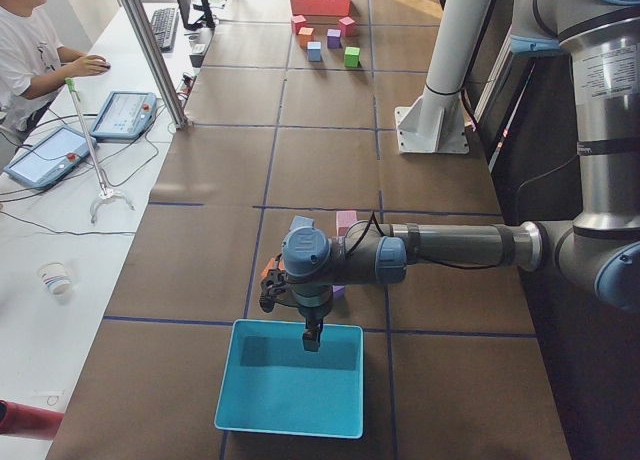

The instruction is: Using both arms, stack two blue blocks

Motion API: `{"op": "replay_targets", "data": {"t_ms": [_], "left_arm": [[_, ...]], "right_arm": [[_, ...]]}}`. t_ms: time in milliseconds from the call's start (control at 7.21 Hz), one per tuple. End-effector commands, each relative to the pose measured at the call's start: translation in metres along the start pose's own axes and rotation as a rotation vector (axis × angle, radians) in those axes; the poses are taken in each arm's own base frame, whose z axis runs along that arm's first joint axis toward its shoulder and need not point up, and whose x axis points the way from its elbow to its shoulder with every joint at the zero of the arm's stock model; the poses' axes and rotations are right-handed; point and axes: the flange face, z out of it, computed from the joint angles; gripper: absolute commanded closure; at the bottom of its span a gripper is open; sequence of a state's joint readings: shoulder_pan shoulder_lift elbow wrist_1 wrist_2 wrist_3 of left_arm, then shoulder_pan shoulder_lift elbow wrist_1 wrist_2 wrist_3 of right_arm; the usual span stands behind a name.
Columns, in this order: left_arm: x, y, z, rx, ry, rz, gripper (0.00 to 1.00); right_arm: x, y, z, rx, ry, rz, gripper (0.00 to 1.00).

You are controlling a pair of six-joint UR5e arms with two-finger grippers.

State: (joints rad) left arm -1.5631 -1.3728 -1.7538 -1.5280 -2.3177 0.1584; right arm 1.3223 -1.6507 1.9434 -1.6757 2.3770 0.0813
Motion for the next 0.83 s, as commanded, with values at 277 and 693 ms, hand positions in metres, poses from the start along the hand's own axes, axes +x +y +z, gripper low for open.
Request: {"op": "replay_targets", "data": {"t_ms": [277,693], "left_arm": [[0.002,0.0,-0.003,0.005,-0.001,0.006,0.0],[0.003,0.0,-0.003,0.005,-0.001,0.006,0.0]], "right_arm": [[-0.141,-0.066,0.057,0.122,0.013,0.153,0.0],[-0.139,-0.065,0.123,0.126,0.034,0.131,0.0]]}}
